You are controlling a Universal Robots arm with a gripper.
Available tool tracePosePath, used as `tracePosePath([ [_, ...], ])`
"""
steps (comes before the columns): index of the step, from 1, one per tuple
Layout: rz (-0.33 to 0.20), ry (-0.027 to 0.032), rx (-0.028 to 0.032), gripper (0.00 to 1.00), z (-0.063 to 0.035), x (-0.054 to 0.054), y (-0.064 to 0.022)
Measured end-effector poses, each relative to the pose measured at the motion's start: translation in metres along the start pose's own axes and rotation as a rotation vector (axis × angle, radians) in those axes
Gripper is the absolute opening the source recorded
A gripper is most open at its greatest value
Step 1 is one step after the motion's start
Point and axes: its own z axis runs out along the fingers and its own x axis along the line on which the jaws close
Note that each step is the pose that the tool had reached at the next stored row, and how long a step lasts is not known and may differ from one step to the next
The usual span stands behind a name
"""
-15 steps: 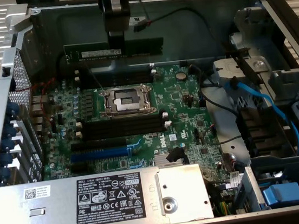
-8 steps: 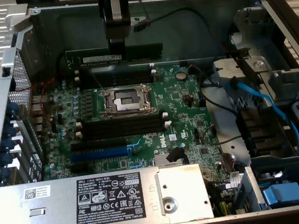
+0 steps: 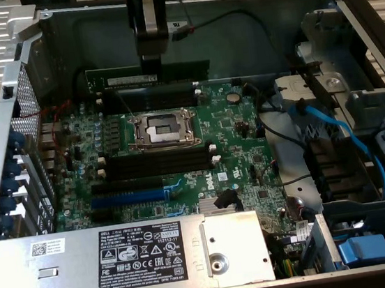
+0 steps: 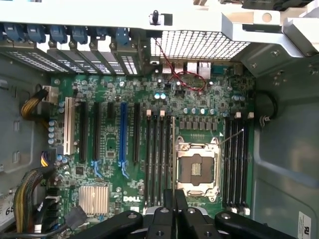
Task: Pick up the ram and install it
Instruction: 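Insert the ram into the slot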
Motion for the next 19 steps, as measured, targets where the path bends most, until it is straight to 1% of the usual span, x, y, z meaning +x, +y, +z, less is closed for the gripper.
tracePosePath([
  [4, 0.000, 0.0000, 0.0000, 0.12, 0.0073, 0.000, -0.0001],
  [7, 0.001, 0.0001, -0.0001, 0.12, 0.0116, 0.000, -0.0028],
  [10, 0.005, -0.0001, 0.0001, 0.12, 0.0136, 0.001, -0.0041],
  [15, 0.014, -0.0012, 0.0004, 0.12, 0.0157, 0.005, -0.0048],
  [19, 0.024, -0.0011, 0.0007, 0.12, 0.0192, 0.005, -0.0070],
])
